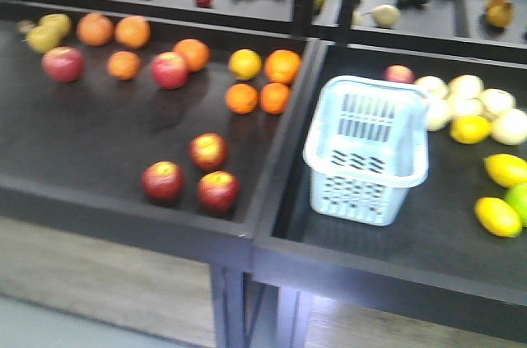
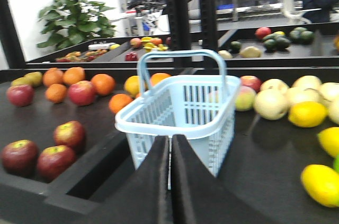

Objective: Pick three apples into basket with both arms
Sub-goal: 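Drive up to the table holding the light-blue basket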

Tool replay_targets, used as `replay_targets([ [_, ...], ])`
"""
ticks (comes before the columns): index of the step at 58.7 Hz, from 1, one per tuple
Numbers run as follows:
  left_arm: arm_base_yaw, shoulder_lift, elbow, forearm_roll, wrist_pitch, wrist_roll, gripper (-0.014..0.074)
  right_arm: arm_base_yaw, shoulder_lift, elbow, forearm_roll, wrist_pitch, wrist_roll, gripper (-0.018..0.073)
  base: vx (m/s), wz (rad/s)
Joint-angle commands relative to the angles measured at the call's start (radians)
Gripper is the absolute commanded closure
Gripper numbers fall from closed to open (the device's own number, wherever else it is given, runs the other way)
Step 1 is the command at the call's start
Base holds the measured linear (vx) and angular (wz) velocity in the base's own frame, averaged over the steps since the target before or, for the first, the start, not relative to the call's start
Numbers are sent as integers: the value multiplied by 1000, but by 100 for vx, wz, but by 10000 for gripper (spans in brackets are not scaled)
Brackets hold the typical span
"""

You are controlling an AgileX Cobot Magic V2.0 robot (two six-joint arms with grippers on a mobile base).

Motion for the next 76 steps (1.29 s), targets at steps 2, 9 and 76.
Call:
replay_targets([
  [2, -6, -13, -25, -3, -70, -6, 602, -5, -12, 14, -6, -74, -5, 567, 11, -43],
  [9, -6, -13, -25, -3, -70, -6, 602, -5, -12, 14, -6, -74, -5, 567, 10, -40],
  [76, -6, -13, -25, -3, -70, -6, 602, -5, -12, 14, -6, -75, -5, 567, 10, -13],
])
